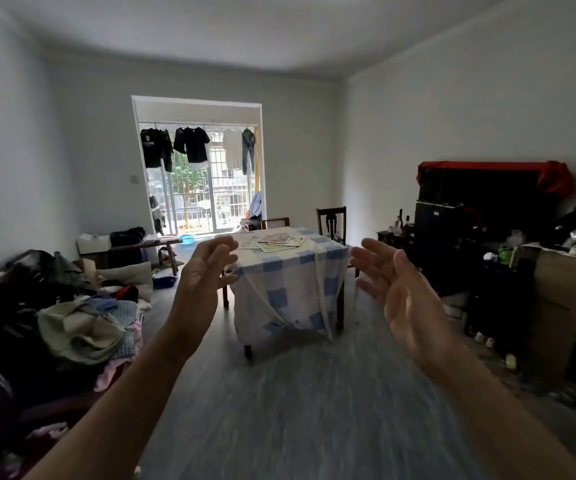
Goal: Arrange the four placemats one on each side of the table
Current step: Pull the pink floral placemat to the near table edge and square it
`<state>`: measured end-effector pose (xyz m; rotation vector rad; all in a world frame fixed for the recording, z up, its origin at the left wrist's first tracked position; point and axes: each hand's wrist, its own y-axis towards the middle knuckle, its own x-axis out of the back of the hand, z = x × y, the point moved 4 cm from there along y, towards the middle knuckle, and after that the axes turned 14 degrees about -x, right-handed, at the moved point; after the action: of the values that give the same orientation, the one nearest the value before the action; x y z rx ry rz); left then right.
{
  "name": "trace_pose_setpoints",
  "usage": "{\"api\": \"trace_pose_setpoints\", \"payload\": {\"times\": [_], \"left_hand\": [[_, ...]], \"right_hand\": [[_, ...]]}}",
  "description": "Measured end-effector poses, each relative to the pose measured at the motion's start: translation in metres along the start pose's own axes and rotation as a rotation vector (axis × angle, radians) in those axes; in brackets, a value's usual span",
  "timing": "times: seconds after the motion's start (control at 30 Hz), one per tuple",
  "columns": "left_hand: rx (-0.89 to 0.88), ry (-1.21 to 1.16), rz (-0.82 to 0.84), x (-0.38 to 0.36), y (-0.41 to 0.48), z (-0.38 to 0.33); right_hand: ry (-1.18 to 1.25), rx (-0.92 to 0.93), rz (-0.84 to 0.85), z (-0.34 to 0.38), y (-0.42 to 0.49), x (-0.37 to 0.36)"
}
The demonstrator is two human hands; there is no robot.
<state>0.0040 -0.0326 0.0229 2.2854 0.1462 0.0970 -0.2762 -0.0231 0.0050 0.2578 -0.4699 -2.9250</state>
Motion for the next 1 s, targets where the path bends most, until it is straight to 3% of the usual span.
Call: {"api": "trace_pose_setpoints", "payload": {"times": [0.23, 0.53, 1.0], "left_hand": [[0.081, 0.025, -0.012, -0.038, 0.076, 0.090], [0.082, 0.029, -0.039, -0.065, 0.171, 0.196], [0.132, 0.003, -0.076, -0.065, 0.331, 0.423]], "right_hand": [[0.093, -0.095, -0.029, -0.045, 0.120, 0.040], [0.056, -0.079, -0.020, -0.075, 0.260, 0.080], [-0.068, -0.101, -0.010, -0.168, 0.514, 0.084]]}}
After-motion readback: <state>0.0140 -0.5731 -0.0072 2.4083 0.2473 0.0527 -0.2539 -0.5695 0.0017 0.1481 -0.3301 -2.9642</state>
